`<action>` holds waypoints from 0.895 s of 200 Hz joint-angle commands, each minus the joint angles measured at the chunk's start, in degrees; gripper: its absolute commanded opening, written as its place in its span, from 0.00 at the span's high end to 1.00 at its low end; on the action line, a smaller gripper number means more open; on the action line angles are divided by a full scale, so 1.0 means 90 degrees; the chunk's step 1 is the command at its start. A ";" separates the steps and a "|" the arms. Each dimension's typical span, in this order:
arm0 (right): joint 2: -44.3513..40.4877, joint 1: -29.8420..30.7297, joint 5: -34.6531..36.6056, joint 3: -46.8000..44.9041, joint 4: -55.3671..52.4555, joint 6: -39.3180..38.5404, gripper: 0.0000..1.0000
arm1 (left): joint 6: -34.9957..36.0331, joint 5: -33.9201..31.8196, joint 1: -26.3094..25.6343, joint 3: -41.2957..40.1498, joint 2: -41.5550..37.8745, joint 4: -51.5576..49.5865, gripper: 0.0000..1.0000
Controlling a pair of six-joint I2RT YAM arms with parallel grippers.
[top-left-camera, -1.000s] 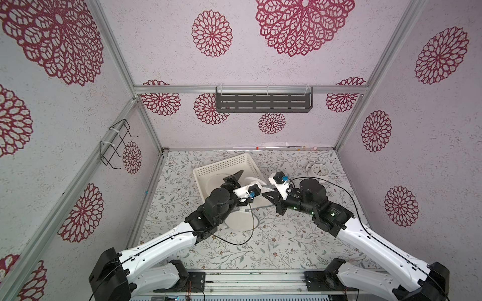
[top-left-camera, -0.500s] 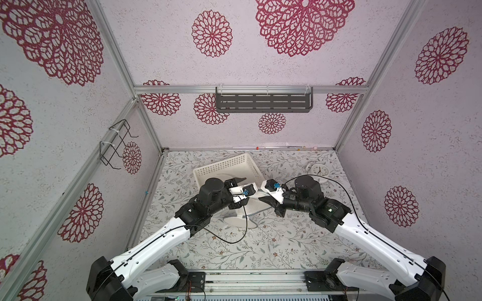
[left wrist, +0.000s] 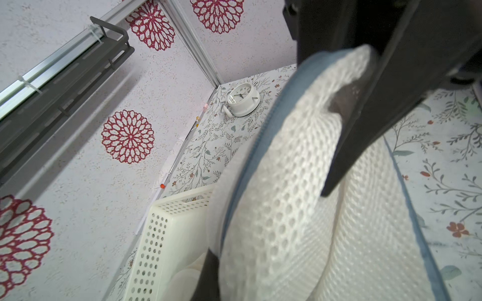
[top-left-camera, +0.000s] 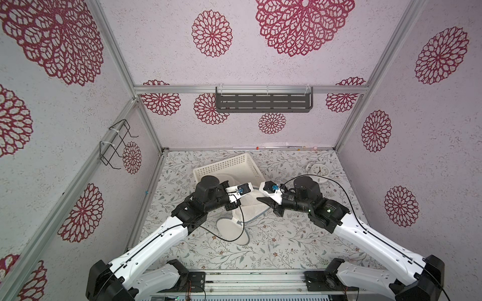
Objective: Turn the laundry bag inside out
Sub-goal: Turn over the laundry bag.
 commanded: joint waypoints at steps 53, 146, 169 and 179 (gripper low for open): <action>-0.2009 0.0045 0.1711 -0.1308 0.1149 0.1588 0.16 | -0.1240 -0.0158 -0.0002 0.0009 -0.0319 -0.0075 1.00; -0.1882 0.0551 0.1520 -0.1626 0.2182 0.2491 0.41 | -0.1578 -0.0914 -0.0155 0.0252 -0.0063 -0.0115 1.00; -0.1664 0.0592 0.1804 -0.1537 0.2225 0.2598 0.59 | -0.1514 -0.0981 -0.0170 0.0261 -0.0052 -0.0168 1.00; -0.1637 0.0592 0.2065 -0.1518 0.2263 0.2705 0.71 | -0.1467 -0.1044 -0.0170 0.0254 -0.0052 -0.0239 1.00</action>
